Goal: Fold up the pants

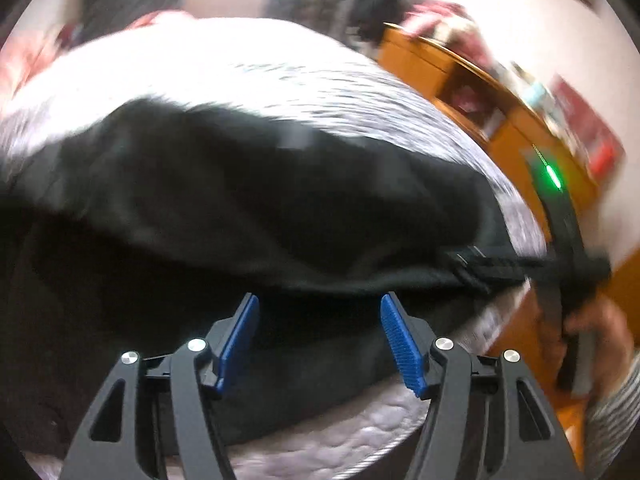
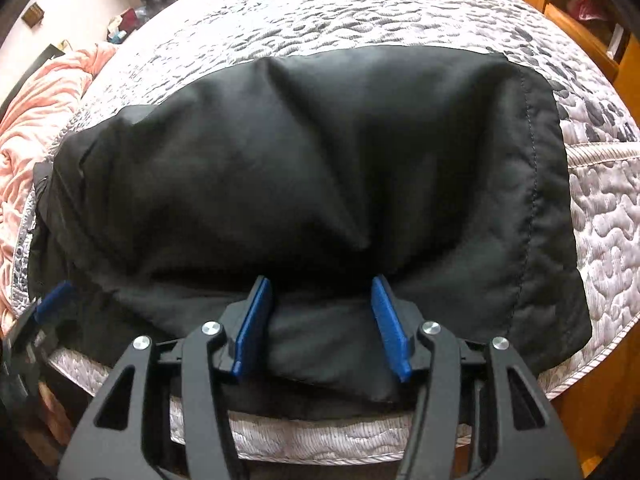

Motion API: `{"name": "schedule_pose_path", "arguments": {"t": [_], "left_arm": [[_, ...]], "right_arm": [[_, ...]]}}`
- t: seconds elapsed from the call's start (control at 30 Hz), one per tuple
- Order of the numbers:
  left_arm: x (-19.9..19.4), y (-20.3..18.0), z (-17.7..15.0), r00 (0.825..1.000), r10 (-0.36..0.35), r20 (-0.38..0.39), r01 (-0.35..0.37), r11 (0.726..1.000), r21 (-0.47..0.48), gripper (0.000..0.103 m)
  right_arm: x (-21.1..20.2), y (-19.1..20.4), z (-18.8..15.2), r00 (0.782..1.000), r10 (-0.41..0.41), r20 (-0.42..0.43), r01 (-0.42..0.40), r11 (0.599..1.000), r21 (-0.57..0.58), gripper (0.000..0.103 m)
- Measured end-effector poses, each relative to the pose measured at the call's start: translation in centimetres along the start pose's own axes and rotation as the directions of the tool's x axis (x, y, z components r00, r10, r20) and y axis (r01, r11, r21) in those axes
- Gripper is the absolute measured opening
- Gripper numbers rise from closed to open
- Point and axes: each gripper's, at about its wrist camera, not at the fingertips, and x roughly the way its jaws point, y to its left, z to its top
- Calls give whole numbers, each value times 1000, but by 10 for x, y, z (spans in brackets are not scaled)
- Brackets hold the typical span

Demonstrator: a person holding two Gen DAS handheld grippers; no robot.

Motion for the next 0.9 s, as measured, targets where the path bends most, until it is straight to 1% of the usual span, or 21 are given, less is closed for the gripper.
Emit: {"name": "schedule_pose_path", "arguments": {"t": [0.07,0.1,0.17,0.2,0.27,0.33,0.37,0.4,0.43,0.47,0.5,0.53,0.57,0.6,0.7,0.73,0.8,0.83,0.9], "left_arm": [[2,30,12,1000,-19,-13,17,994,-109,64],[4,49,20,998,-54,-10,52,981,-185,64],[9,74,26,997,-82,-13,75,955,-287,64],[12,90,30,995,-99,-10,89,931,-353,64],[17,109,30,992,-125,-8,109,894,-435,64],[22,124,31,983,-183,19,167,847,-505,63],[23,127,31,979,-200,32,187,832,-523,61],[25,131,33,977,-208,40,196,819,-539,55],[28,130,33,975,-216,46,206,814,-544,49],[29,129,34,974,-222,51,213,810,-547,38],[30,128,35,977,-209,53,203,812,-548,29],[29,128,35,977,-204,56,201,814,-546,24],[27,126,35,977,-204,68,208,815,-542,14],[22,123,33,978,-187,89,206,821,-532,10],[9,116,28,980,-140,141,192,852,-487,7],[-1,109,24,980,-110,163,175,867,-466,7],[-17,98,13,977,-64,204,148,888,-435,7],[-28,87,6,973,-29,231,124,903,-411,7],[-48,61,-16,958,34,284,67,938,-339,7]], "right_arm": [[5,2,1,1000,-10,4,10,1000,1,54],[6,4,2,1000,-14,6,14,1000,-1,55],[7,5,2,1000,-16,11,16,1000,-1,55],[6,4,0,1000,-13,12,13,1000,0,55],[3,6,-6,1000,-4,10,4,1000,7,55],[3,5,-6,1000,0,7,0,1000,7,55],[3,4,-7,1000,-1,6,1,1000,5,55],[3,3,-7,1000,-1,6,1,1000,5,55],[3,3,-7,1000,0,6,0,1000,5,55],[2,2,-8,1000,0,7,0,1000,5,55],[2,1,-7,1000,3,7,-3,1000,5,55],[2,0,-8,1000,7,7,-7,1000,6,56],[1,-2,-8,1000,9,7,-9,1000,7,56],[0,-3,-8,1000,12,5,-12,1000,7,56],[0,-6,-4,1000,20,-7,-20,1000,9,56],[-1,-7,-3,999,28,-19,-28,1000,11,56],[-3,-12,1,998,43,-34,-42,999,24,54],[-4,-14,2,998,46,-43,-45,999,29,51],[-5,-19,4,997,49,-55,-47,998,32,50]]}}
